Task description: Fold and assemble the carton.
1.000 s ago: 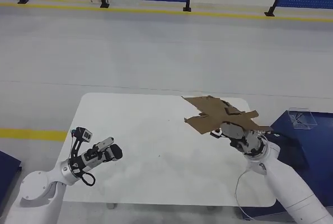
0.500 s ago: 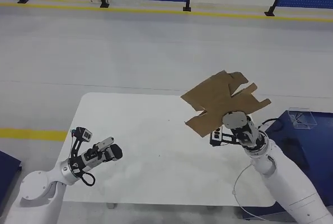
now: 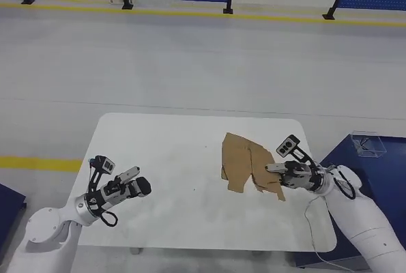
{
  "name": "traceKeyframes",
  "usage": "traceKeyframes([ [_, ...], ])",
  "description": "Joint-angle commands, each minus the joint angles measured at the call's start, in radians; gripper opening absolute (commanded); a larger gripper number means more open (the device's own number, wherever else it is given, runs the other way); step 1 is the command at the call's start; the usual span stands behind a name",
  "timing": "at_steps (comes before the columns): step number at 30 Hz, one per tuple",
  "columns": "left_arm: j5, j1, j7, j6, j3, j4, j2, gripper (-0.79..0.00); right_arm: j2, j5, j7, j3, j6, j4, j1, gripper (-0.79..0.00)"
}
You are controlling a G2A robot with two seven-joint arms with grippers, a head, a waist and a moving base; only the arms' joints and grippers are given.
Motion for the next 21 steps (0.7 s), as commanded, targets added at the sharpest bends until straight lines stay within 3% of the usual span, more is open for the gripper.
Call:
traceKeyframes([
  [1, -0.021, -0.015, 0.007, 0.056, 0.003, 0.004, 0.001, 0.0, -0.001, -0.072, 0.002, 0.002, -0.117, -0.012, -0.014, -0.785],
  [4, -0.097, -0.044, -0.025, 0.176, 0.009, 0.0, 0.004, 0.0, 0.0, -0.162, -0.023, 0.003, -0.187, -0.032, -0.035, -0.785],
  [10, 0.027, -0.077, -0.032, 0.245, 0.073, -0.052, 0.012, 0.0, -0.005, -0.235, -0.062, -0.009, -0.213, -0.108, -0.074, -0.785],
  [12, 0.069, -0.083, -0.041, 0.251, 0.105, -0.068, 0.013, -0.025, -0.007, -0.228, -0.074, -0.008, -0.208, -0.132, -0.088, -0.785],
  [14, 0.096, -0.082, -0.048, 0.251, 0.136, -0.087, 0.014, -0.179, -0.009, -0.24, -0.099, -0.009, -0.217, -0.156, -0.1, -0.785],
  [15, 0.114, -0.08, -0.06, 0.248, 0.151, -0.099, 0.015, -0.215, -0.01, -0.238, -0.099, -0.011, -0.214, -0.168, -0.108, -0.785],
  [21, 0.152, -0.06, -0.096, 0.181, 0.195, -0.15, 0.02, -0.203, -0.015, -0.243, -0.119, -0.014, -0.185, -0.197, -0.132, -0.785],
])
